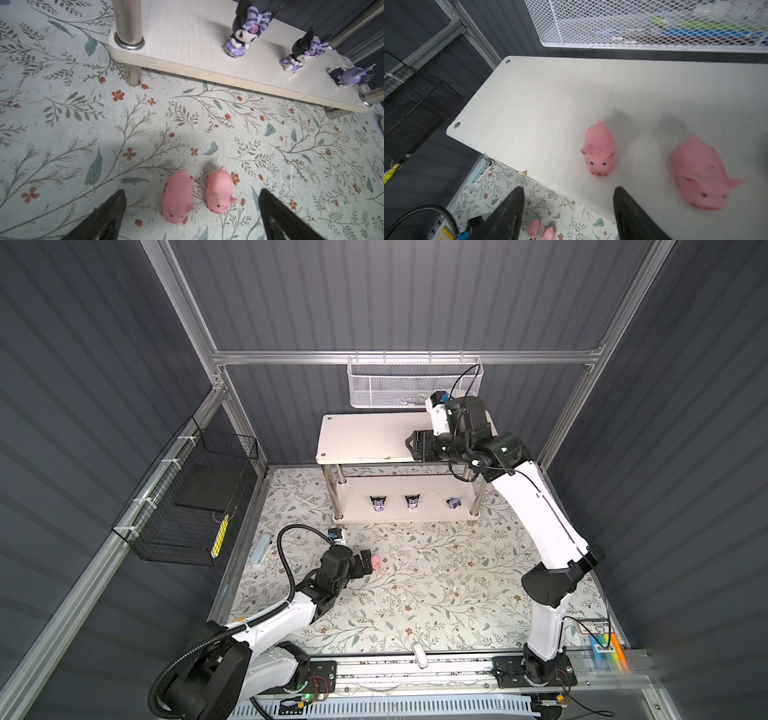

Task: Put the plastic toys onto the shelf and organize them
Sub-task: 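Raise the open right gripper away from the placed pig, then lower the open left gripper around the nearer pink pig while the right arm draws back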

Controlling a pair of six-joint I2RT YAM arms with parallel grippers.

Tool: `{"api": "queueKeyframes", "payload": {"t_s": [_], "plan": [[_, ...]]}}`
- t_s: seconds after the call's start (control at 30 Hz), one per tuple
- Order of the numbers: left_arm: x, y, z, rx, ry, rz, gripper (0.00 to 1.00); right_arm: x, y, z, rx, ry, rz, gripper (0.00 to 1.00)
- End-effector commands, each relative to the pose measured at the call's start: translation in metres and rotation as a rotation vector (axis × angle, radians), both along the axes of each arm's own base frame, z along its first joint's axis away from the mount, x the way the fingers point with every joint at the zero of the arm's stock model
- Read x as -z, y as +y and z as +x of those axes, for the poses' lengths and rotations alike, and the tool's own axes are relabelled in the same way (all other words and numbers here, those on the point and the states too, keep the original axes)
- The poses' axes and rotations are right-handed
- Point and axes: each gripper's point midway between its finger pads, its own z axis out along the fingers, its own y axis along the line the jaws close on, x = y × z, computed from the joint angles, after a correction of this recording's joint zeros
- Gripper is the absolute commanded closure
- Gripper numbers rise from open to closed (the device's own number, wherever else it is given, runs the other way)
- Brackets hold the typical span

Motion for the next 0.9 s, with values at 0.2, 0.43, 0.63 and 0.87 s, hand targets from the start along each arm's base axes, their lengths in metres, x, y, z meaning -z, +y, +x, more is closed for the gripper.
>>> {"api": "queueKeyframes", "payload": {"t_s": [0.2,0.43,0.63,0.87], "plan": [[-0.006,0.006,0.000,-0.025,0.007,0.014,0.01,-0.064,-0.024,-0.060,-0.076,-0.159,0.127,0.30],[0.000,0.014,-0.003,-0.031,0.053,0.091,0.01,-0.043,-0.059,-0.108,-0.075,-0.217,0.139,0.29],[-0.004,0.017,-0.002,-0.039,0.052,0.114,0.03,0.009,-0.089,-0.144,-0.045,-0.176,0.151,0.29],[0.008,0.007,0.005,-0.019,0.115,0.133,0.11,0.074,-0.112,-0.178,-0.020,-0.075,0.172,0.30]]}}
